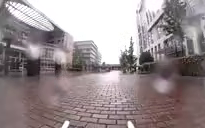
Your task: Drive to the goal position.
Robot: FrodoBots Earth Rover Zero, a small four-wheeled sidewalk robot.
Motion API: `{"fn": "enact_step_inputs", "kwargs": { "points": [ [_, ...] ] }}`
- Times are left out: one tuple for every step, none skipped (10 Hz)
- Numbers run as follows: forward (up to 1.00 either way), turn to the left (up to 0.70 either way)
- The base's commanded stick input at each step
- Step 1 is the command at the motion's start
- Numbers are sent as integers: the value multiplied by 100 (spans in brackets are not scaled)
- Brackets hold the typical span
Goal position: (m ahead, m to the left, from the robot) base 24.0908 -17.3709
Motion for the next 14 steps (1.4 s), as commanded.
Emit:
{"fn": "enact_step_inputs", "kwargs": {
  "points": [
    [70, -2],
    [70, 0],
    [70, 0],
    [70, 0],
    [70, 0],
    [70, 0],
    [70, 0],
    [70, 0],
    [70, 0],
    [70, 0],
    [70, 0],
    [70, 0],
    [70, 0],
    [70, 0]
  ]
}}
